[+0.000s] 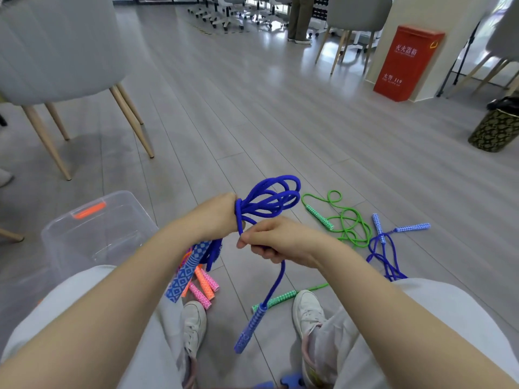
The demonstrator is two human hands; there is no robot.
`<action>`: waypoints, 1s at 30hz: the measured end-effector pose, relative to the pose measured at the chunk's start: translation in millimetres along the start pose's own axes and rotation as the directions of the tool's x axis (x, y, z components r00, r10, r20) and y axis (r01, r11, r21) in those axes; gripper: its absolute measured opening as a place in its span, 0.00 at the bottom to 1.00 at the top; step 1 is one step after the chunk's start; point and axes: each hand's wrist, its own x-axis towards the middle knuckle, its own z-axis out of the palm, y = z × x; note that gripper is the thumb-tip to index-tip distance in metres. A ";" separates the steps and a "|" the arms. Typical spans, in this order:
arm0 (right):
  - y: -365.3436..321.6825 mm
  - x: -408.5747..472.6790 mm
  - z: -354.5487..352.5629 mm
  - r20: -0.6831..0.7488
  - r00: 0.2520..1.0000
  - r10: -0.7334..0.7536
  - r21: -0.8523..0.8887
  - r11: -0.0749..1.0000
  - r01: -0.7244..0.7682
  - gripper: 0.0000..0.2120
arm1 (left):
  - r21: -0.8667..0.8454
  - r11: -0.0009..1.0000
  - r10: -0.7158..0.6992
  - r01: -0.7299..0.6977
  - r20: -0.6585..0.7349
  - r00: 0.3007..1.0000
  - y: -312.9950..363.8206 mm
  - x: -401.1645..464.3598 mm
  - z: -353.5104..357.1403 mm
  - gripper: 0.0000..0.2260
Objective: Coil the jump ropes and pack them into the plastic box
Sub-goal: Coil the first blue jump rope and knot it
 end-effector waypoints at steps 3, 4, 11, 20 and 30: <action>14.5 4.8 6.1 0.164 0.986 -0.041 0.168 0.986 0.013 0.12 | -0.168 0.980 0.122 -0.108 0.079 0.989 -0.6 -14.8 -13.3 0.10; 16.6 4.0 9.9 0.194 0.979 -0.054 0.170 0.985 0.021 0.12 | -0.166 0.977 0.157 -0.137 0.114 0.981 -1.1 -21.6 -16.3 0.13; 40.5 20.2 -4.0 0.023 0.998 0.056 -0.050 0.997 -0.055 0.08 | -0.113 0.962 0.270 -0.250 0.226 0.936 -2.1 -51.5 -1.3 0.15; 5.8 18.2 -38.8 0.059 0.998 0.035 0.036 0.999 -0.037 0.13 | 0.245 0.887 0.350 -0.392 0.199 0.915 7.4 -56.8 5.9 0.10; -44.6 22.2 -1.3 -0.305 0.951 -0.052 -0.565 0.814 -0.137 0.14 | 0.476 0.861 0.183 -0.179 0.039 0.982 -6.0 -31.7 22.6 0.12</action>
